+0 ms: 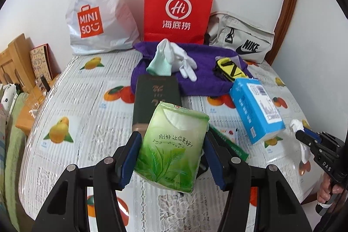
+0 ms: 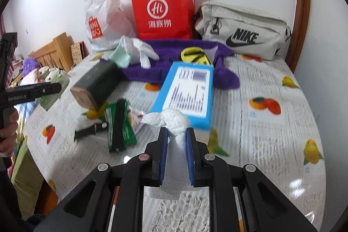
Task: Organize soft objects
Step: 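Carry the tissue pack with left gripper while right gripper carries the white tissue to the towel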
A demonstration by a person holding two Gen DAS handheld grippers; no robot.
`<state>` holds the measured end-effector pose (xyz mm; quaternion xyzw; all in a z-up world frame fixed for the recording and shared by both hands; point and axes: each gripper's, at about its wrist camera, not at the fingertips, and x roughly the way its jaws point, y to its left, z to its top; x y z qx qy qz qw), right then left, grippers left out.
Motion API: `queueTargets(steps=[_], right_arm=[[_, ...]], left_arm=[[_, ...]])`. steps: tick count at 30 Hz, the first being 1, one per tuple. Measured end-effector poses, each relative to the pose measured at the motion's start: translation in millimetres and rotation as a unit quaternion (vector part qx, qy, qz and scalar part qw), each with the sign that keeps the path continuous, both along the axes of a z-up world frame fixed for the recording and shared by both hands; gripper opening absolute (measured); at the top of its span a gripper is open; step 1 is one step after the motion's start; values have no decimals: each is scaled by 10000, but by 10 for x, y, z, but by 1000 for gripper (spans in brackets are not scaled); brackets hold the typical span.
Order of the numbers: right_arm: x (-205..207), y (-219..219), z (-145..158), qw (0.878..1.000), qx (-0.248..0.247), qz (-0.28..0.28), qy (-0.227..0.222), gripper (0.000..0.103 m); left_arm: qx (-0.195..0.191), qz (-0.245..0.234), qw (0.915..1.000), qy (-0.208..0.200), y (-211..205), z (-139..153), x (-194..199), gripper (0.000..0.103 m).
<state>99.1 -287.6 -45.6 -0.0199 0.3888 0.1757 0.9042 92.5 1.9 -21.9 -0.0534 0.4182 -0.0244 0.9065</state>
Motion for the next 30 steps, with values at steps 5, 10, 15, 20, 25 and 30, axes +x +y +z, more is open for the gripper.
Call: queueTargets(steps=[5, 10, 15, 20, 25, 30], right_arm=[[164, 58, 188, 9997, 176, 128, -119, 17], [394, 165, 334, 9994, 153, 233, -216, 17], [714, 225, 432, 9994, 118, 188, -274, 17], [1078, 268, 437, 9997, -5, 8, -225, 17], [1408, 312, 393, 9999, 59, -30, -154, 17], [1692, 352, 314, 9998, 176, -18, -27, 17]], left_arm=[[-30, -52, 10000, -55, -48, 112, 142, 56], [-79, -82, 9999, -46, -59, 160, 357, 56], [-55, -100, 9999, -44, -43, 200, 571, 56], [-9, -65, 10000, -24, -24, 214, 843, 56], [25, -128, 9999, 11, -46, 181, 1076, 56], [36, -174, 9997, 136, -74, 83, 1348, 56]])
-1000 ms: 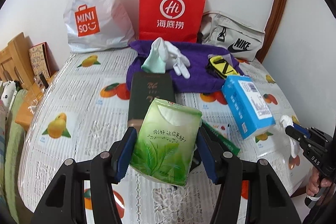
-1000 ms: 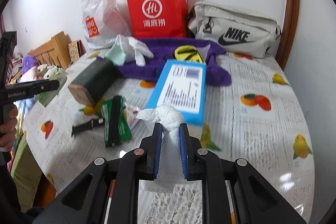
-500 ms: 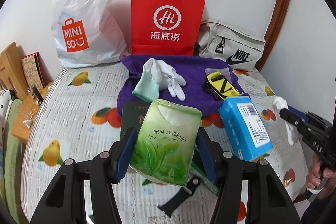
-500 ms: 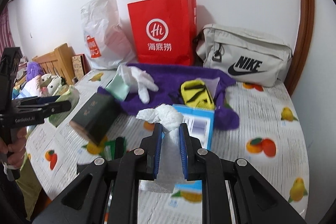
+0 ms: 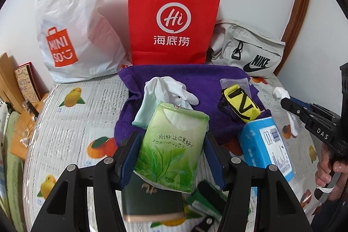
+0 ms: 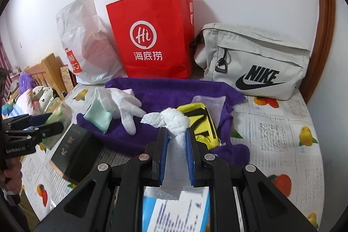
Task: Organize soft objects
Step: 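Carry the tissue pack with left gripper while right gripper carries the white tissue to the towel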
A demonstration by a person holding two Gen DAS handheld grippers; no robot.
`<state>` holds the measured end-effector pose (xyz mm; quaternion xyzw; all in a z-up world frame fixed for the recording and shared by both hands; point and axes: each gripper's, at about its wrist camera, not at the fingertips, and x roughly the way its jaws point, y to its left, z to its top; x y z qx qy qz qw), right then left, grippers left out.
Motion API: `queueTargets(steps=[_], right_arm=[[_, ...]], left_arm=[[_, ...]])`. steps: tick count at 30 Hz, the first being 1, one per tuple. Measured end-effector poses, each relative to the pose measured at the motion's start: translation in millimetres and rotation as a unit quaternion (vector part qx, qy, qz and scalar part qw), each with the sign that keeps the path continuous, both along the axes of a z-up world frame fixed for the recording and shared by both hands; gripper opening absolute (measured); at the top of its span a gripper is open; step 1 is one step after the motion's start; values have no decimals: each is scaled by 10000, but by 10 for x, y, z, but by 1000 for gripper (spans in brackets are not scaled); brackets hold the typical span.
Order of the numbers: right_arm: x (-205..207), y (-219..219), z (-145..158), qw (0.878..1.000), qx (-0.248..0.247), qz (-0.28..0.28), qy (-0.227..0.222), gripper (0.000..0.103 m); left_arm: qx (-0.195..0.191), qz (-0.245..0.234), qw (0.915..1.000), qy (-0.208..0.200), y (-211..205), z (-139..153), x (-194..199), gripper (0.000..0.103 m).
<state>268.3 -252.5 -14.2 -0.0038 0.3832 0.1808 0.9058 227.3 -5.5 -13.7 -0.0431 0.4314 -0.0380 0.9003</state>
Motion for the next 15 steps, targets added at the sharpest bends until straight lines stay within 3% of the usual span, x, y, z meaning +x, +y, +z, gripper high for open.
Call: queueTargets(steps=[15], right_arm=[[652, 218, -365, 9986, -69, 304, 422, 17]], left_arm=[[-2, -93, 9995, 300, -88, -269, 787, 56]])
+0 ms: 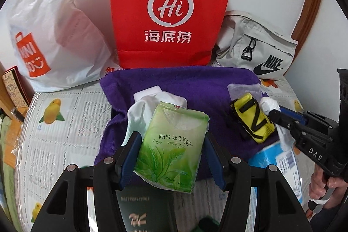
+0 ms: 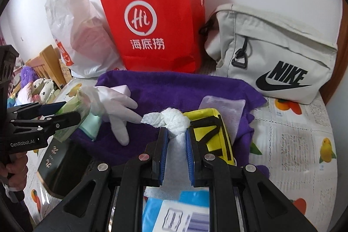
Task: Organize soft objects
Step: 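Carry the tissue pack with left gripper while right gripper carries the white tissue to the towel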
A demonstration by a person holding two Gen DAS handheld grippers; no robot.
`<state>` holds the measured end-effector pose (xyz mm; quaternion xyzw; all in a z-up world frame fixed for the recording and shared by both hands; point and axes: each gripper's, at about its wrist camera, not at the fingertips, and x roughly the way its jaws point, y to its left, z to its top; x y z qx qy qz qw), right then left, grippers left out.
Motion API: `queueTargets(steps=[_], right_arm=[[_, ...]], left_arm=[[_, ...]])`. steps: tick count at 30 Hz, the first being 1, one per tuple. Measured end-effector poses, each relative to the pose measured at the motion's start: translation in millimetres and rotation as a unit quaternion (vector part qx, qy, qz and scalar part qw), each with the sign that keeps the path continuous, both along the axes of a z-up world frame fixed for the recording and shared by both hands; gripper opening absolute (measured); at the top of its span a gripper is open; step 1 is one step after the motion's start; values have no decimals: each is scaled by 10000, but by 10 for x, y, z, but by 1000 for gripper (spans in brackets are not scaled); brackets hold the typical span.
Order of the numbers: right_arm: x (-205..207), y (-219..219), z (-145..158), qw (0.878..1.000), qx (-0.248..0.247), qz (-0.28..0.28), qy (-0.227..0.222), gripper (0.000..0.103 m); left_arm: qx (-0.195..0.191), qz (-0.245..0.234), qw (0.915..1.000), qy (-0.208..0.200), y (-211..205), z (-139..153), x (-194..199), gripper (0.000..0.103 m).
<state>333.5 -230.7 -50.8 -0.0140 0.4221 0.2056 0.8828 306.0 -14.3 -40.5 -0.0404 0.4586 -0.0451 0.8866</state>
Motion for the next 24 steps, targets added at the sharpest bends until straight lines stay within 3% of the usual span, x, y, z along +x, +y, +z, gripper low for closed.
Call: queueTargets(steps=[10, 24], right_arm=[[285, 82, -230, 9990, -33, 187, 410, 17], [510, 190, -359, 9975, -294, 214, 599, 18]], left_arm=[[22, 77, 9994, 336, 11, -261, 327, 56], [122, 101, 9989, 433, -3, -340, 520, 59]])
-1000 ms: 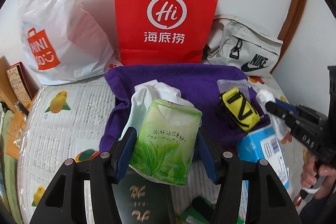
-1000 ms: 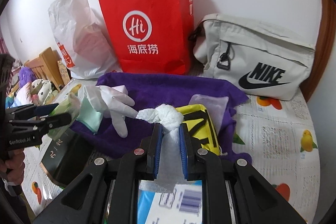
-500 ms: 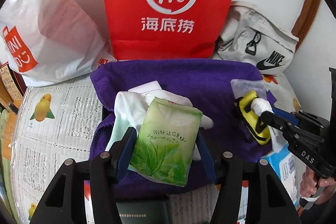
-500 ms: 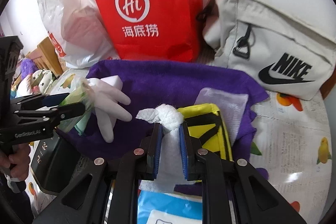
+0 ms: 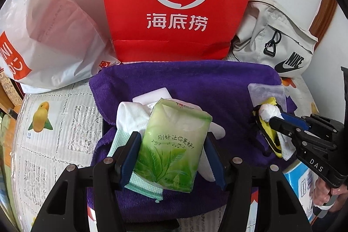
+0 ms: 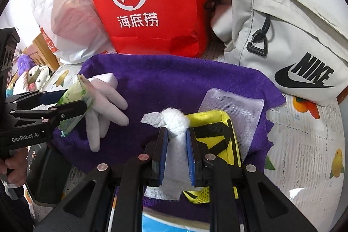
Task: Organize soft objects
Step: 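Carry the tissue pack with left gripper while right gripper carries the white tissue to the towel, then release the tissue pack with left gripper while right gripper releases the white tissue onto towel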
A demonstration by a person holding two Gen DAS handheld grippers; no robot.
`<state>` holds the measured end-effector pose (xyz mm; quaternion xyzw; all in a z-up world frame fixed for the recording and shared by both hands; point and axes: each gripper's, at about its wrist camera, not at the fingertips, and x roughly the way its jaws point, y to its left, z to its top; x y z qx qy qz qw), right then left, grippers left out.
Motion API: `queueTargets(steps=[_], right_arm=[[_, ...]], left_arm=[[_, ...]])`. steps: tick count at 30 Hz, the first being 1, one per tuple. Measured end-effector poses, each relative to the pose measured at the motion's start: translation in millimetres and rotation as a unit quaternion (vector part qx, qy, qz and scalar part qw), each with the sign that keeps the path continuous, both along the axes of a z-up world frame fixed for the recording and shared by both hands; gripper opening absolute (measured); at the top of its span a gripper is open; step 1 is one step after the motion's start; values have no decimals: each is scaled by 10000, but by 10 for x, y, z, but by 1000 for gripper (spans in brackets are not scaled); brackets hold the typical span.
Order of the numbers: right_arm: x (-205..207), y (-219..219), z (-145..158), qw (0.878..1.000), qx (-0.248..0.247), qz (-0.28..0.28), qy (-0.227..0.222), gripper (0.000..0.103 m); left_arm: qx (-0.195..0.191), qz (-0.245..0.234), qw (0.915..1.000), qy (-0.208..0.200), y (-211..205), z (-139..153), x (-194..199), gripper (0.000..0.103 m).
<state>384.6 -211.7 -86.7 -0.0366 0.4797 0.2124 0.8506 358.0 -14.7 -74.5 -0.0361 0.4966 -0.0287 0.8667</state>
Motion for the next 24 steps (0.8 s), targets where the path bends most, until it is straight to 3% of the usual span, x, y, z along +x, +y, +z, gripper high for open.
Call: queueTargets(steps=[7, 9, 11, 13, 24], right_arm=[[62, 48, -89, 9999, -42, -24, 115, 23], [60, 55, -92, 9999, -50, -23, 98, 30], [42, 61, -73, 10000, -47, -16, 28, 48], [5, 60, -32, 10000, -14, -10, -68, 53], [-319, -100, 198, 9991, 96, -208, -352, 60]], left_arm=[[-111, -20, 9999, 125, 31, -59, 16, 60], [-161, -18, 9998, 108, 43, -50, 2, 63], [-163, -22, 9998, 104, 50, -37, -13, 66], [-167, -26, 9998, 102, 53, -20, -31, 70], [-191, 62, 9998, -1, 154, 97, -294, 74]])
